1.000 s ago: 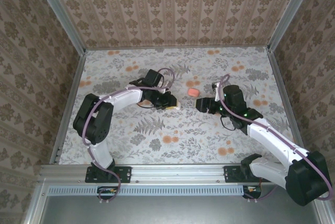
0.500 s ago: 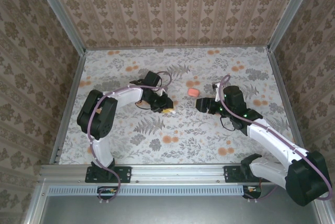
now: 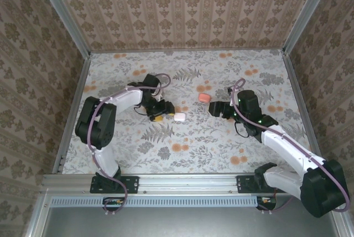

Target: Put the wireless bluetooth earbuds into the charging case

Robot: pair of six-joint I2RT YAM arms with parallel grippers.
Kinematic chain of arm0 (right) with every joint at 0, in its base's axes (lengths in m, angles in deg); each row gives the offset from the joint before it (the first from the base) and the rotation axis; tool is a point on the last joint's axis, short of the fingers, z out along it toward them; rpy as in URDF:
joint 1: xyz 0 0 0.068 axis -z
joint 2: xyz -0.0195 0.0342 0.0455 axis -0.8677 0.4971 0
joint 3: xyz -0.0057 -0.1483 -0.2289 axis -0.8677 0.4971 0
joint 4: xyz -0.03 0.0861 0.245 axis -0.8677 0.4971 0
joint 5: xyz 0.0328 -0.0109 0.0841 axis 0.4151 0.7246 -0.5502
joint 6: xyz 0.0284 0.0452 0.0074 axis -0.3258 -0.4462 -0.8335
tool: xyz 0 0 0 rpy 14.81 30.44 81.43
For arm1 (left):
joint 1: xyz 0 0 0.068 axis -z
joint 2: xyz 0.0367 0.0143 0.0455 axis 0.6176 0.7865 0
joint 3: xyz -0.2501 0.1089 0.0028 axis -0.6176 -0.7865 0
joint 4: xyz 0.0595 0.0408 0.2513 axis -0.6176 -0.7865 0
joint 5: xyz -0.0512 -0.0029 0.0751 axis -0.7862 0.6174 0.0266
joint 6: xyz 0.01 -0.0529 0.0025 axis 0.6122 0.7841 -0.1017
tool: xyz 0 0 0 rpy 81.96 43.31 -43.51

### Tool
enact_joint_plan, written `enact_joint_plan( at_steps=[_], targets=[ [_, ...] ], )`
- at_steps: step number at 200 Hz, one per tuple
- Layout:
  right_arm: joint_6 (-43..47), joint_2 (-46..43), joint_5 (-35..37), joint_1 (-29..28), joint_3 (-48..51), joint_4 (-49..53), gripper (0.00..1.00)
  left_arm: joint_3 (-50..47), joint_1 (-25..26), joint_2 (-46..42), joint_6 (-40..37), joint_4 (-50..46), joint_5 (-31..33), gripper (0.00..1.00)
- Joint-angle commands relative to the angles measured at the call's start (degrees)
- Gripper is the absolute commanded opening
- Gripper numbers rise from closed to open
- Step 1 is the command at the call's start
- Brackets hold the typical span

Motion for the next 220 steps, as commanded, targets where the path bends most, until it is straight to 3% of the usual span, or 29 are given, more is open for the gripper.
enact_joint_plan(
  at_steps=[1,9,23,43,74,88,108,126,143,155,168,175,185,191,200,220],
  targets=[
    [4.6,1.6,8.6,1.6,-0.5,-2.1,0.91,-2.1,-2.9,-7.4,-3.1,-6.4,8.6,0.86],
    [6.1,2.1,11.0,2.6,-0.3,-2.9,0.94,-3.1,-3.9,-10.0,-3.5,-7.0,11.7,0.99],
    [8.6,3.2,15.3,4.4,0.4,-5.3,1.00,-4.8,-6.0,-14.7,-4.7,-7.1,17.1,1.00],
    [13.2,4.3,19.9,7.5,1.6,-9.1,1.00,-7.4,-9.4,-22.0,-8.2,-3.9,27.3,1.00],
    [20.3,3.8,22.9,12.0,5.2,-16.5,1.00,-18.9,-12.2,-35.4,-20.9,14.5,46.5,1.00],
    [21.9,3.5,22.5,14.0,7.1,-20.6,1.00,-27.2,-13.9,-41.1,-26.6,27.6,50.0,1.00],
    [23.5,5.5,20.7,16.5,9.8,-26.9,1.00,-40.5,-16.6,-44.5,-34.3,49.4,50.0,1.00],
    [24.8,9.2,20.2,17.7,11.1,-32.6,1.00,-46.8,-19.7,-42.0,-33.6,61.9,47.0,1.00],
    [24.8,13.7,17.7,19.4,12.9,-41.1,1.00,-49.3,-21.0,-35.0,-32.7,70.7,42.7,1.00],
    [24.5,14.6,15.4,20.0,10.5,-36.9,1.00,-48.9,-20.1,-30.7,-34.3,76.4,41.4,1.00],
    [24.3,15.0,14.9,20.3,10.0,-36.6,1.00,-49.5,-18.7,-23.6,-40.2,89.2,39.6,1.00],
    [24.2,14.9,14.7,20.4,10.6,-37.6,1.00,-48.6,-18.5,-19.3,-39.8,90.4,41.0,1.00],
    [24.0,14.3,14.4,20.5,11.7,-39.3,1.00,-49.2,-20.4,-13.1,-39.4,99.3,39.5,1.00],
    [23.4,13.9,13.8,20.5,12.4,-40.6,1.00,-48.3,-20.2,-13.0,-37.8,97.1,43.9,1.00],
    [22.1,14.4,12.2,20.5,14.1,-45.3,1.00,-45.5,-21.4,-15.3,-35.3,87.4,42.2,1.00],
    [23.0,24.4,11.1,19.1,15.2,-56.6,1.00,-45.4,-24.2,-15.2,-33.2,87.3,38.5,1.00]
  ],
)
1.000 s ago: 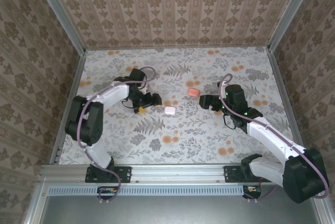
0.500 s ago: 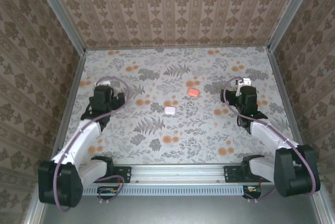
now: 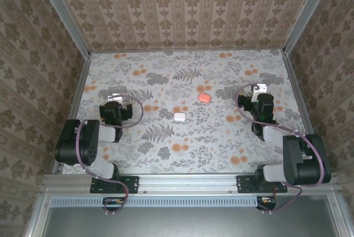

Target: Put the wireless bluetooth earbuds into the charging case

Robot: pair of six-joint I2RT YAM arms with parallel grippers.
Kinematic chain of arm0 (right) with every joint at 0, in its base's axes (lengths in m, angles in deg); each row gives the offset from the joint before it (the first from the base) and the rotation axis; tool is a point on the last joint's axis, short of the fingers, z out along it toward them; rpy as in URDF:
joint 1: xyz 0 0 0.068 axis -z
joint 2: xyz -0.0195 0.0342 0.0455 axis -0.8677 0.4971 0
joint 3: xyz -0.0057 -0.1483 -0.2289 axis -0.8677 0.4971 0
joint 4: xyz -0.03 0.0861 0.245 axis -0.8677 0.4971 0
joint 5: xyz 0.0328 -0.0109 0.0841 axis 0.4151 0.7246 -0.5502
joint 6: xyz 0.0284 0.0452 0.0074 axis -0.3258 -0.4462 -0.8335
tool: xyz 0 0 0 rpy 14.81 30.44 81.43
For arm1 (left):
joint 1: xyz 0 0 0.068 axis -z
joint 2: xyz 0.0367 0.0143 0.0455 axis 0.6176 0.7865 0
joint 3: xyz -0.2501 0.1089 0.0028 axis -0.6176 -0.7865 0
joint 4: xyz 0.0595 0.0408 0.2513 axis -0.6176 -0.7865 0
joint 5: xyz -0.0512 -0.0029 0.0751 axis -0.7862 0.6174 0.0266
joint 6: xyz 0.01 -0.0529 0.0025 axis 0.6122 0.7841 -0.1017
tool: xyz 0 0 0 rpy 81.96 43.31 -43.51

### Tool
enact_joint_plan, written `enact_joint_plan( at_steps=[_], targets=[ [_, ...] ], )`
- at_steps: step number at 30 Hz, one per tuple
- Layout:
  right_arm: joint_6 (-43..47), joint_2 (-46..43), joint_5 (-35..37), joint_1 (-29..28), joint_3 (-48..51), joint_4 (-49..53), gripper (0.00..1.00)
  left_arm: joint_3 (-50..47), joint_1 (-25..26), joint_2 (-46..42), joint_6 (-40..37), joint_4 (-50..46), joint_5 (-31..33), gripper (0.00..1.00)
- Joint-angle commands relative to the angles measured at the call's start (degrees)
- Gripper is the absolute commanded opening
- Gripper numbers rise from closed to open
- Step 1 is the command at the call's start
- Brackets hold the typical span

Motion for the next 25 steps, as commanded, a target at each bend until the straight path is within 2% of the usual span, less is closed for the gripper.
enact_joint_plan(
  at_steps=[1,2,3,4,5,7,25],
  targets=[
    [-0.1,9.1,-2.8,-1.1,1.5,-14.7,1.00,2.2,-2.5,-1.5,2.5,3.9,-2.4,1.00],
    [0.3,12.2,-1.7,-1.6,1.1,-18.8,1.00,2.0,-2.4,-1.0,2.0,5.6,-2.3,1.00],
    [0.3,9.6,-1.6,-1.6,-0.7,-10.5,1.00,2.1,-2.5,-1.2,2.3,4.9,-2.4,1.00],
    [0.6,9.3,-2.3,-1.6,-2.1,-7.4,1.00,2.1,-2.4,-1.6,2.1,4.2,-3.0,1.00],
    [0.4,11.0,-2.7,-1.5,-1.4,-11.7,1.00,2.4,-2.3,-1.1,1.6,4.5,-3.2,1.00],
    [-0.3,10.0,-3.3,-0.7,-2.3,-7.9,1.00,2.7,-2.0,-1.3,1.4,3.6,-3.2,1.00],
    [-0.4,10.1,-3.3,-0.7,-1.9,-8.9,1.00,2.8,-1.9,-1.1,1.1,3.8,-3.1,1.00]
  ],
)
